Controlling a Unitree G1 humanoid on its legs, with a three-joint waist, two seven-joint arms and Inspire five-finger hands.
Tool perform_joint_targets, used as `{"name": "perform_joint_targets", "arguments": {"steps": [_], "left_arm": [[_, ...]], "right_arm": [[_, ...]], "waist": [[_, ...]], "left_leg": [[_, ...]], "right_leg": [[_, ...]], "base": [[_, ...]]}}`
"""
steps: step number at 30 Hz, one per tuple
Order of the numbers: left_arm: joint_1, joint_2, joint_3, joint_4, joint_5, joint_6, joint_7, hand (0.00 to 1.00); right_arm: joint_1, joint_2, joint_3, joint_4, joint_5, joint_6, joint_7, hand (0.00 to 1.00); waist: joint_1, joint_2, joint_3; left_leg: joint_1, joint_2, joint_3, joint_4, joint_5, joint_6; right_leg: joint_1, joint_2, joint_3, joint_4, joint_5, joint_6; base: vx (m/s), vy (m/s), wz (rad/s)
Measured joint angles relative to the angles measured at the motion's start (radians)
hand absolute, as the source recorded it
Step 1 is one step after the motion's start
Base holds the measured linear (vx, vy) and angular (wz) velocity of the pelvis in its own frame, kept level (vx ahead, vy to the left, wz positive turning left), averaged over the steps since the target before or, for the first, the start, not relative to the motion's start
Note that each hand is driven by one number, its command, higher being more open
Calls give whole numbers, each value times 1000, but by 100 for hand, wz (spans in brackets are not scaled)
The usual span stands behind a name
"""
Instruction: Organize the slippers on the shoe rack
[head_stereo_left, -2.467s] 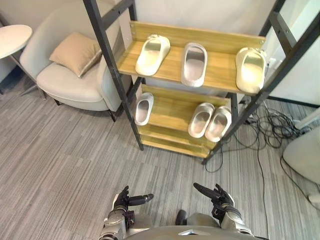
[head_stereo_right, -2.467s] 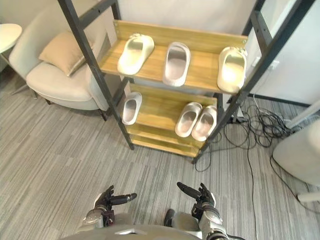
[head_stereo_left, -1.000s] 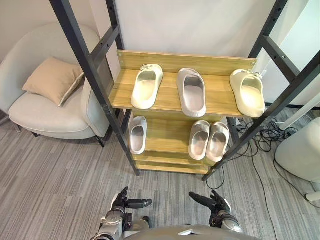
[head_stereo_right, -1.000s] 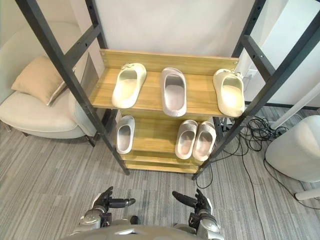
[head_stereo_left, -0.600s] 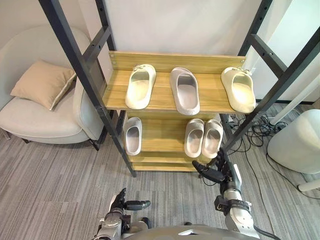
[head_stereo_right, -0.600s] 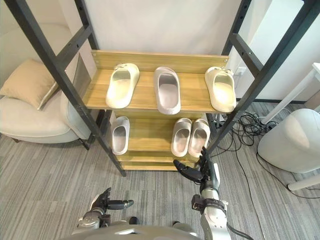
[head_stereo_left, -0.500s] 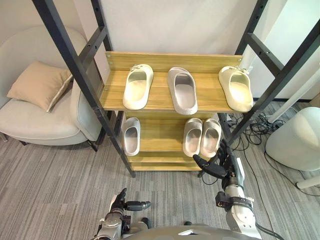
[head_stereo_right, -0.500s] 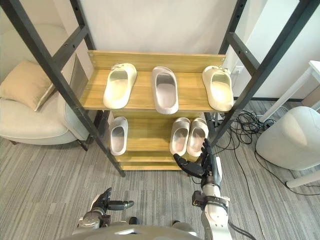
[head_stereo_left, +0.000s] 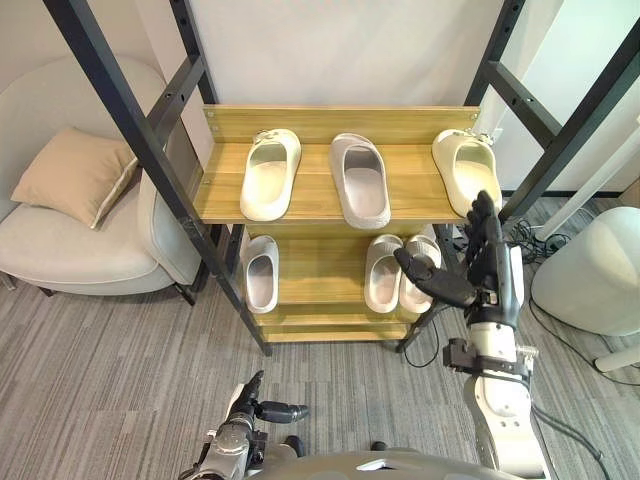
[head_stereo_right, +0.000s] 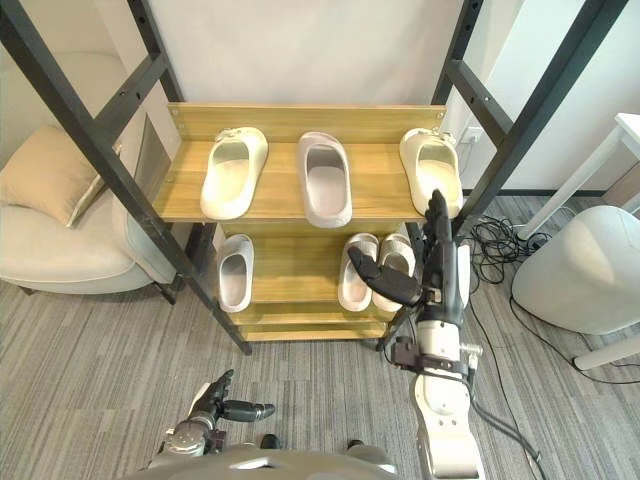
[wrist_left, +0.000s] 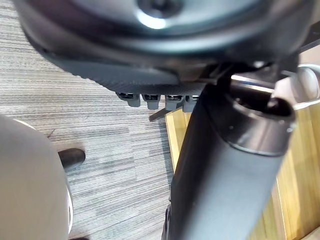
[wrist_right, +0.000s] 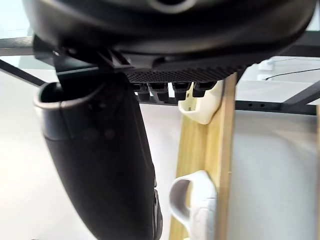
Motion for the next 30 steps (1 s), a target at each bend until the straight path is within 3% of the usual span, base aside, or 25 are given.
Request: {"name": "perform_joint_targets", "arguments": {"steps": [13,22,30], "left_arm": [[14,-3,9,-20,2,0,0,100],[12,-1,10,-39,-1,-1,-5,100],[10,6,12,-62,-4,-1,-20,100]], "right_arm": [[-200,-106,0,-4,2,-9,-13,100],[-352,-171,-4,205,-1,15,-40,100],[-480,-228,-22,350,-55,76,-74,100]], "waist": [[0,1,0],[27,-9,5],[35,-28,19]], "left_leg": [[-11,-5,-30,0,2,3],[-34,-9,-65,0,7,10],[-60,-10,-85,0,7,10]], "right_leg": [[0,-2,-22,3,-3,-1],[1,1,-53,-19,-1,-2],[-14,2,-63,-26,2,-5]], "base": [[0,-7,5],[16,-22,10],[22,-12,7]]}}
